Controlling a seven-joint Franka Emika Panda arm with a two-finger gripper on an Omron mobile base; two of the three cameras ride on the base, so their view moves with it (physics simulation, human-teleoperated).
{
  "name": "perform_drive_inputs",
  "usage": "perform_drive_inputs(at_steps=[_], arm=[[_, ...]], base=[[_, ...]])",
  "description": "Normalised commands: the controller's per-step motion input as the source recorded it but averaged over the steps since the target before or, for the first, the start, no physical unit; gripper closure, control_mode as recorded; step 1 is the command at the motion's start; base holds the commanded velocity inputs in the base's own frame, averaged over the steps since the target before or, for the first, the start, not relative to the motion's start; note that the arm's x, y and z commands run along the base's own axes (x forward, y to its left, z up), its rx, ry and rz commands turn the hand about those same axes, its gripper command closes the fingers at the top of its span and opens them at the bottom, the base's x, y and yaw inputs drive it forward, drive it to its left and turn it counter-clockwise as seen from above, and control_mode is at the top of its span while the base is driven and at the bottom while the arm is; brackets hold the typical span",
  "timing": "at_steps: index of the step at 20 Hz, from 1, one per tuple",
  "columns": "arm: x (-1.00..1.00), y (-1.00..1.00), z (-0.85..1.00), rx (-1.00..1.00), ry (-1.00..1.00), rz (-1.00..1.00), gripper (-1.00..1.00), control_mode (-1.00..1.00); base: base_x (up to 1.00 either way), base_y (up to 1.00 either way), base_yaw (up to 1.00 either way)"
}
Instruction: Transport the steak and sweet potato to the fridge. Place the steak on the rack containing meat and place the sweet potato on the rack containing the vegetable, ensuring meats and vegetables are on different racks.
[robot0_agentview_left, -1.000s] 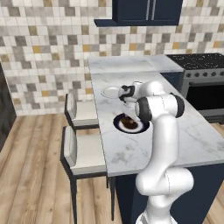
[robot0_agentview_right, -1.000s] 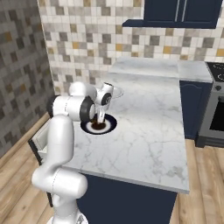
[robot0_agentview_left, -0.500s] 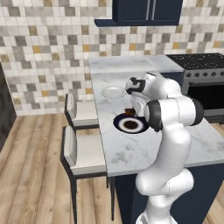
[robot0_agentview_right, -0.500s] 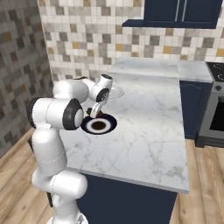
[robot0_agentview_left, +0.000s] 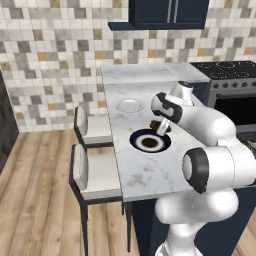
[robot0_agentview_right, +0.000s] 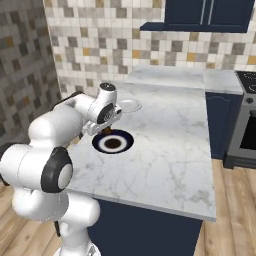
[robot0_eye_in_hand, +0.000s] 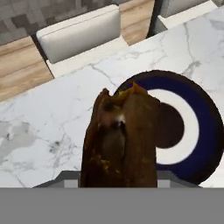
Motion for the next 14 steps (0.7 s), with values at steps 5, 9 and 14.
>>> perform_drive_inputs(at_steps=[5, 9, 14], arm=[[-0.5, 0.0, 0.38, 0.0, 0.0, -0.77, 1.0, -1.0], [-0.62, 0.0, 0.33, 0.0, 0.0, -0.75, 1.0, -1.0], [-0.78, 0.0, 0.66, 0.02, 0.0, -0.35, 1.0, -1.0]], base=[[0.0, 0.0, 0.0], [0.0, 0.0, 0.0], [0.0, 0.0, 0.0]])
